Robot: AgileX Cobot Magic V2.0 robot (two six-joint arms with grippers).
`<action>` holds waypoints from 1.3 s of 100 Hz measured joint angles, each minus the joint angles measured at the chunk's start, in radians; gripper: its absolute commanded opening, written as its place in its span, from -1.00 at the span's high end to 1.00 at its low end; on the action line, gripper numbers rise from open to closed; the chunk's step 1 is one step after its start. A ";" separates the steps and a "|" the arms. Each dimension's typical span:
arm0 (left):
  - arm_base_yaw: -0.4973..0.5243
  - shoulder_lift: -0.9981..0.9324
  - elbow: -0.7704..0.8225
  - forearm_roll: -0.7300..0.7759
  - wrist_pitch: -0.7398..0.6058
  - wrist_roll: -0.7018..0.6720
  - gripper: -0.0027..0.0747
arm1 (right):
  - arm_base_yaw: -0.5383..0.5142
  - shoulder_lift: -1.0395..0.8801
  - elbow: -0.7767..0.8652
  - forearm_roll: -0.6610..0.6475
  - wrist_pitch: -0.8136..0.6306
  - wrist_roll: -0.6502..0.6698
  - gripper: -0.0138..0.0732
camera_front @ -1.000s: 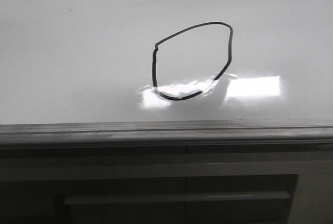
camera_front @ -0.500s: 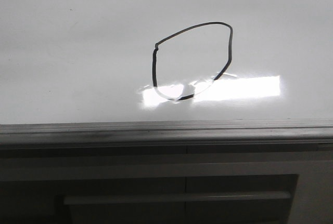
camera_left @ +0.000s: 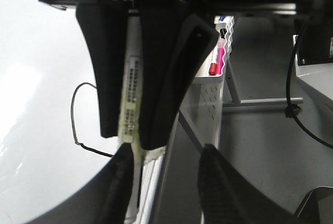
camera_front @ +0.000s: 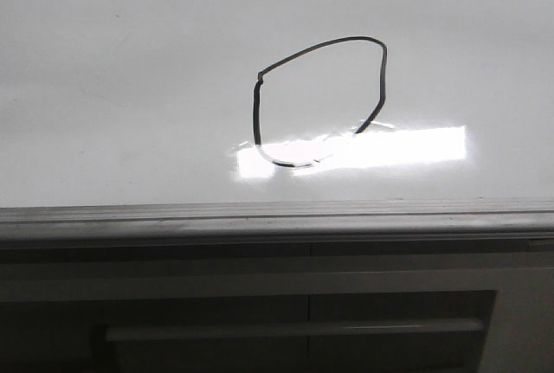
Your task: Write number 0 on whiteboard
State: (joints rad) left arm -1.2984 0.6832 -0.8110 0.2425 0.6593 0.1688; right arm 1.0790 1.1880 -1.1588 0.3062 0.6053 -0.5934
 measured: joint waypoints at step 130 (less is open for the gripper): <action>0.000 0.002 0.031 0.186 0.042 -0.396 0.98 | -0.071 -0.052 0.000 0.000 -0.071 -0.019 -0.48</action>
State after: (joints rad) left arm -1.2984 0.6849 -0.7797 0.4288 0.7010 -0.2271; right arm 1.0076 1.1364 -1.1588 0.3062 0.5338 -0.6121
